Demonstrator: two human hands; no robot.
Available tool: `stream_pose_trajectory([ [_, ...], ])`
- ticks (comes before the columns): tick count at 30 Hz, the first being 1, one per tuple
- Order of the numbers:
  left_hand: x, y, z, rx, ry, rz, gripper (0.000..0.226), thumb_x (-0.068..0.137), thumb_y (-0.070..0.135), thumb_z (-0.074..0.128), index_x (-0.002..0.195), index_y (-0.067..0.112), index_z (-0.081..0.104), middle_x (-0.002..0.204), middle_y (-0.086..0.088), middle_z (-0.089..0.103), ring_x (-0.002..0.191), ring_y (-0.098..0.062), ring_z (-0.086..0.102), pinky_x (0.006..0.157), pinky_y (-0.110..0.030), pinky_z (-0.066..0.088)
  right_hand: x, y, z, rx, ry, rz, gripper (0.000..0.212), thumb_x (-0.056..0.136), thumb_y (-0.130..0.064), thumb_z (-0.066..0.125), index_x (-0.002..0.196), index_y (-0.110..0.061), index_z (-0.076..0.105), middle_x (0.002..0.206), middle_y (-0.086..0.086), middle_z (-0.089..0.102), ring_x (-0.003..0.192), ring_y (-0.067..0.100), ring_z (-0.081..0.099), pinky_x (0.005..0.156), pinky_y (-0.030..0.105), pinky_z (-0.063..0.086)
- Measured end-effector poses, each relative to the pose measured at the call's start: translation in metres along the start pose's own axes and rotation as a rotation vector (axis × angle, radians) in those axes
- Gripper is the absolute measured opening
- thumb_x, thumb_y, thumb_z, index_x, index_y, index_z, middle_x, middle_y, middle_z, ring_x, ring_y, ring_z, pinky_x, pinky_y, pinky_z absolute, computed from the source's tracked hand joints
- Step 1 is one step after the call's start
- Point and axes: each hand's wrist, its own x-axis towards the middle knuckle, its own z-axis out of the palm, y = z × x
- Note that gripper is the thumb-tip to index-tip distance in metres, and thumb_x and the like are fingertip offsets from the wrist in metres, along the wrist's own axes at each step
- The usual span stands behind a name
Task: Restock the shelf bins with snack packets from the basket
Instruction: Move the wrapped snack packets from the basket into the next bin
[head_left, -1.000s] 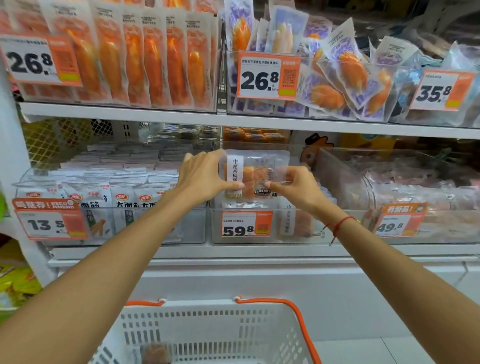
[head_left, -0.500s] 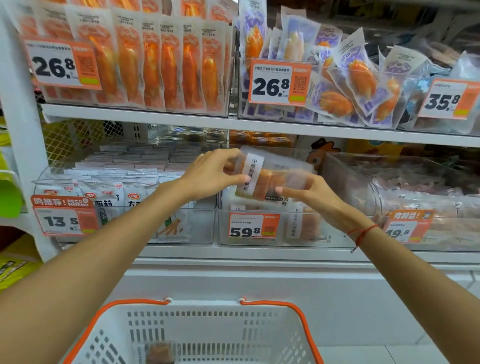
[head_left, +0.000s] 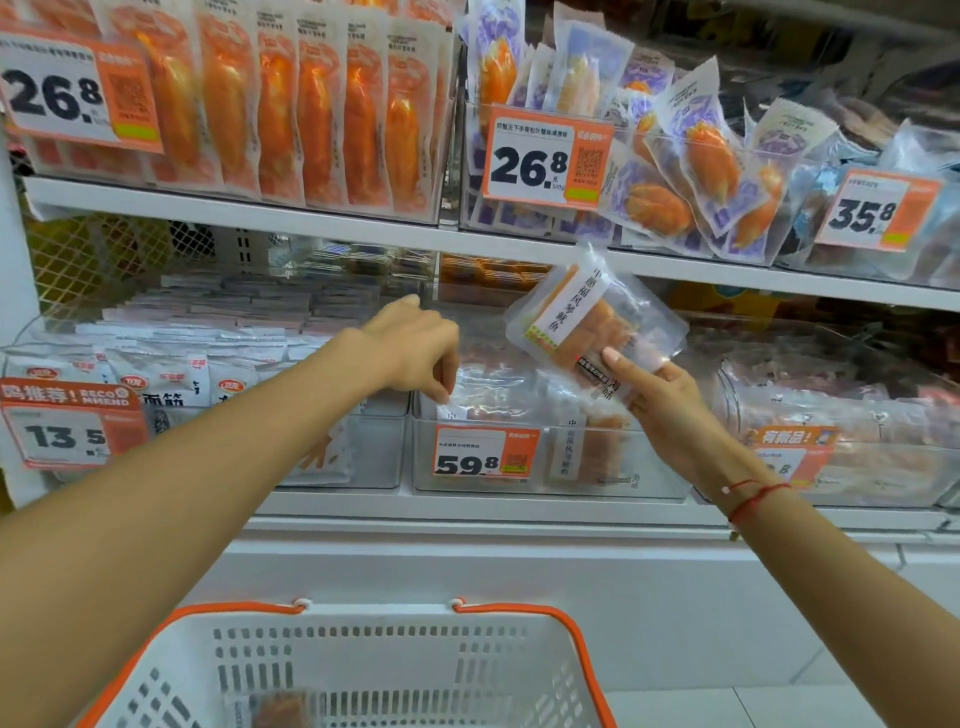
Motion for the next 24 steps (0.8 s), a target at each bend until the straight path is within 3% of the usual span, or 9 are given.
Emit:
stream_pose_trajectory([
  [4, 0.007, -0.009, 0.005, 0.038, 0.016, 0.046, 0.024, 0.077, 0.053, 0.069, 0.086, 0.031, 0.074, 0.077, 0.015, 0.067, 0.064, -0.004, 0.043, 0.075, -0.029, 0.018, 0.006, 0.011, 0.018, -0.08, -0.063, 0.028, 0.043, 0.076, -0.028, 0.072, 0.113, -0.007, 0.066, 0.11, 0.01, 0.071, 0.108, 0.027, 0.065, 0.103, 0.044, 0.045],
  [7, 0.005, -0.016, 0.011, -0.009, 0.059, -0.009, 0.037, 0.074, 0.056, 0.07, 0.057, 0.027, 0.055, 0.057, 0.012, 0.051, 0.054, -0.005, 0.034, 0.074, -0.029, 0.02, 0.014, 0.009, 0.028, -0.215, -0.215, 0.043, 0.051, 0.071, -0.036, 0.075, 0.109, -0.003, 0.067, 0.108, 0.011, 0.071, 0.108, 0.031, 0.064, 0.104, 0.048, 0.042],
  [9, 0.004, -0.016, 0.011, -0.041, 0.06, -0.03, 0.049, 0.074, 0.052, 0.071, 0.049, 0.024, 0.039, 0.05, 0.012, 0.039, 0.051, -0.009, 0.03, 0.075, -0.03, 0.022, 0.021, 0.003, 0.031, -0.327, -0.304, 0.046, 0.041, 0.076, -0.031, 0.072, 0.105, -0.004, 0.068, 0.104, 0.007, 0.073, 0.103, 0.025, 0.066, 0.098, 0.038, 0.047],
  [11, 0.006, -0.016, 0.01, -0.078, 0.044, -0.024, 0.044, 0.075, 0.046, 0.073, 0.049, 0.027, 0.043, 0.051, 0.017, 0.04, 0.052, -0.005, 0.033, 0.075, -0.031, 0.023, 0.028, -0.003, 0.029, -0.408, -0.355, 0.029, 0.025, 0.081, -0.025, 0.069, 0.101, -0.009, 0.07, 0.099, 0.0, 0.074, 0.095, 0.013, 0.069, 0.088, 0.024, 0.05],
  [15, 0.011, -0.021, 0.009, -0.178, -0.029, 0.007, 0.017, 0.072, 0.048, 0.075, 0.075, 0.031, 0.074, 0.056, 0.024, 0.048, 0.06, 0.002, 0.042, 0.078, -0.03, 0.026, 0.043, -0.003, 0.023, -0.553, -0.409, 0.038, 0.013, 0.083, -0.02, 0.069, 0.095, -0.014, 0.071, 0.095, -0.001, 0.074, 0.091, 0.01, 0.069, 0.073, 0.014, 0.05],
  [21, 0.005, -0.019, 0.007, -0.181, -0.026, 0.018, 0.017, 0.08, 0.044, 0.07, 0.092, 0.032, 0.074, 0.062, 0.024, 0.05, 0.072, -0.006, 0.05, 0.079, -0.03, 0.025, 0.055, -0.006, 0.023, -0.626, -0.47, 0.039, 0.021, 0.085, -0.019, 0.067, 0.104, -0.009, 0.07, 0.101, 0.002, 0.073, 0.094, 0.012, 0.068, 0.085, 0.019, 0.053],
  [24, -0.005, -0.018, 0.011, -0.318, -0.061, -0.027, 0.042, 0.077, 0.034, 0.062, 0.118, 0.031, 0.064, 0.095, 0.021, 0.066, 0.084, -0.005, 0.055, 0.082, -0.027, 0.029, 0.056, -0.004, 0.025, -0.609, -0.456, 0.023, 0.018, 0.086, -0.019, 0.066, 0.102, -0.011, 0.07, 0.099, -0.001, 0.072, 0.091, 0.008, 0.068, 0.078, 0.014, 0.053],
])
